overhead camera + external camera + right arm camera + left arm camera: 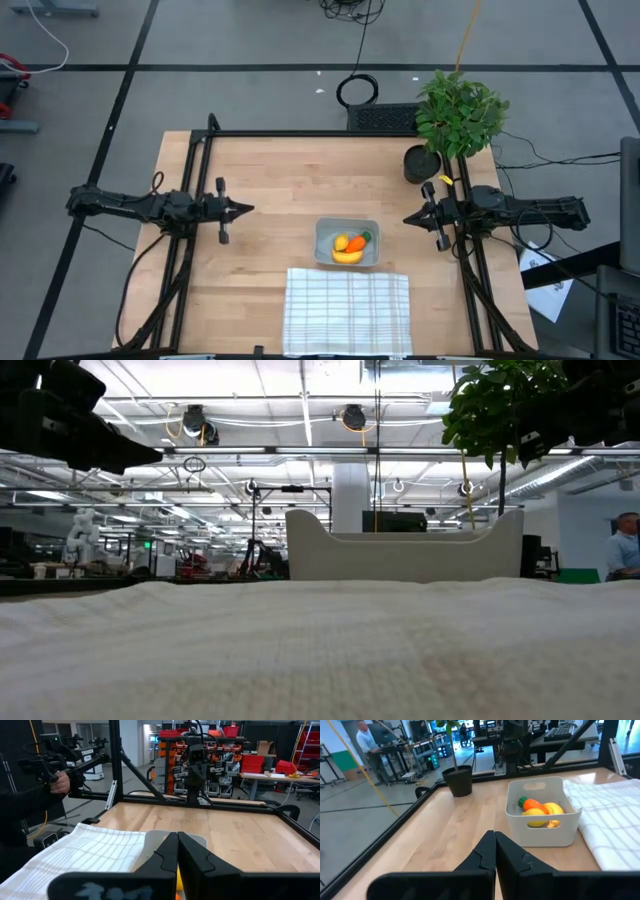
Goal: Pick and placing Produce into tupperware
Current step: Return to Home Position
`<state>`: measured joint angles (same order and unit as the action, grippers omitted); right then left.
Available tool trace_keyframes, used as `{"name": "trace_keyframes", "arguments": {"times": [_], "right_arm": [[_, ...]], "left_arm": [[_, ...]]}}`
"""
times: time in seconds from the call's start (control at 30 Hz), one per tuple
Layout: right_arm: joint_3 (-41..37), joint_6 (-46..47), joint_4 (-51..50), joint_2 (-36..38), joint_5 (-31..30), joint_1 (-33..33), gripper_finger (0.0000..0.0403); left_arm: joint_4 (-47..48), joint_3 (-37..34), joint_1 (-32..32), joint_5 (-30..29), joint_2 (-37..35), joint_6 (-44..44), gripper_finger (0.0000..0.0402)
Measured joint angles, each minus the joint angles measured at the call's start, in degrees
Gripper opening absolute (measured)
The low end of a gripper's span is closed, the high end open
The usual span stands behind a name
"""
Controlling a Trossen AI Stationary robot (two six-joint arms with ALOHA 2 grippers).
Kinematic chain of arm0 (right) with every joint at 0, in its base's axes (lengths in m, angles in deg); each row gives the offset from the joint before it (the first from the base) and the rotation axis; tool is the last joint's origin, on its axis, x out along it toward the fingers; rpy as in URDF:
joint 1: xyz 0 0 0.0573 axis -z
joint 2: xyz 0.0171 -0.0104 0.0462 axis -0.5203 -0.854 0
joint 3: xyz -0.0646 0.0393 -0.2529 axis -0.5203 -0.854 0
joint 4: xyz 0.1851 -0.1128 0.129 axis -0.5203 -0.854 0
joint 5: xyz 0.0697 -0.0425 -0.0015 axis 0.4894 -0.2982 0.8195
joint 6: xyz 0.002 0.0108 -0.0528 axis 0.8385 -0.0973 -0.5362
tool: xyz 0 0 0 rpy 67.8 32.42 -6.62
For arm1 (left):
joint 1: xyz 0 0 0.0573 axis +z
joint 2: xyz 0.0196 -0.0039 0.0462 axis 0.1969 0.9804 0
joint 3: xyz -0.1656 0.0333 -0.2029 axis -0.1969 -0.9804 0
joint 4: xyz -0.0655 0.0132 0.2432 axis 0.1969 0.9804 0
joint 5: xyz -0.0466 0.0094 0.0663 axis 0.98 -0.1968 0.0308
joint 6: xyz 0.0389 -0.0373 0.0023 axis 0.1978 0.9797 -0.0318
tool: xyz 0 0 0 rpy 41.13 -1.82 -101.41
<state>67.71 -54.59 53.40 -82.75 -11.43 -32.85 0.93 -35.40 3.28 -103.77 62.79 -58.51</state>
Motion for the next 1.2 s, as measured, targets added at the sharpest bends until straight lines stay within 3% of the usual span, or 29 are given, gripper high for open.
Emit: {"name": "trace_keyframes", "arguments": {"times": [1.2], "right_arm": [[0.0,-1.9,0.0,0.0,0.0,0.0,0.0000]], "left_arm": [[0.8,0.0,0.0,-0.4,0.1,6.5,0.0005]]}}
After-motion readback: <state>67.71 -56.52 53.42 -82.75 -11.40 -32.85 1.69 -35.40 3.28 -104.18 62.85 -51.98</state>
